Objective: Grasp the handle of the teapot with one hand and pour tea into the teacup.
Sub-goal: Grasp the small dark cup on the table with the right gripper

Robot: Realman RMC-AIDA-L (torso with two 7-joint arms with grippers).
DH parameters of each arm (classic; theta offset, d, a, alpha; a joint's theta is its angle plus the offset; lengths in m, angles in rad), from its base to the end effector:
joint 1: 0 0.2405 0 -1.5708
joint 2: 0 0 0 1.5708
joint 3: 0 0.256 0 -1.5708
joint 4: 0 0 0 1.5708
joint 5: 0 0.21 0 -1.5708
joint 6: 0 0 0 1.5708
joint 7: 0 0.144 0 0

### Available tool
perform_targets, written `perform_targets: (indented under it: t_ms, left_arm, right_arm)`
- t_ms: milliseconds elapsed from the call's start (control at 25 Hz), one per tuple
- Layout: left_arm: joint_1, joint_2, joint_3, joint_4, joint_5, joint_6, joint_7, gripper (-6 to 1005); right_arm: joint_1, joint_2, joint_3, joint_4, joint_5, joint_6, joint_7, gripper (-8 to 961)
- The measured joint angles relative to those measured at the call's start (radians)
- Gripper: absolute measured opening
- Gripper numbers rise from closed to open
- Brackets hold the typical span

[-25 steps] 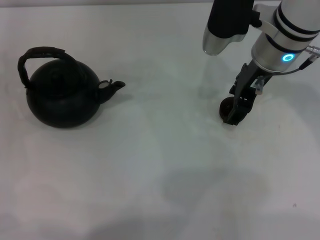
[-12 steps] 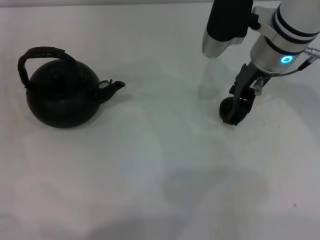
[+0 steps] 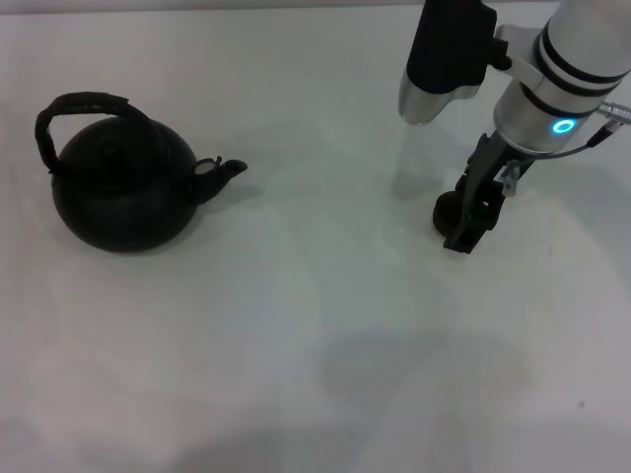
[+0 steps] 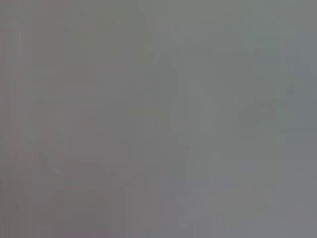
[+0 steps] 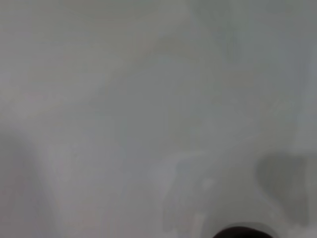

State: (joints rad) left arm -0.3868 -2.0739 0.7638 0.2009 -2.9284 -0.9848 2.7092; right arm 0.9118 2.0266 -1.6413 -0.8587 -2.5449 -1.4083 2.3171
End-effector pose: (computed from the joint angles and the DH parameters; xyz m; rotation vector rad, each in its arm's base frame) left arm -0.4149 0.3178 0.0854 -1.0100 -0.8430 -0.7182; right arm 0.1759 0.3805 -0.0563 -2.7989 0.4292 -0.9431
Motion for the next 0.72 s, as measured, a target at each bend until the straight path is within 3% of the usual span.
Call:
perform_targets:
  t_ms: [720]
  left_arm:
    - [0.003, 0.002, 0.0, 0.002, 0.0, 0.0, -0.013, 797]
  right_arm:
    - [-0.005, 0.0, -0.008, -0.006, 0.006, 0.009, 0.0, 852]
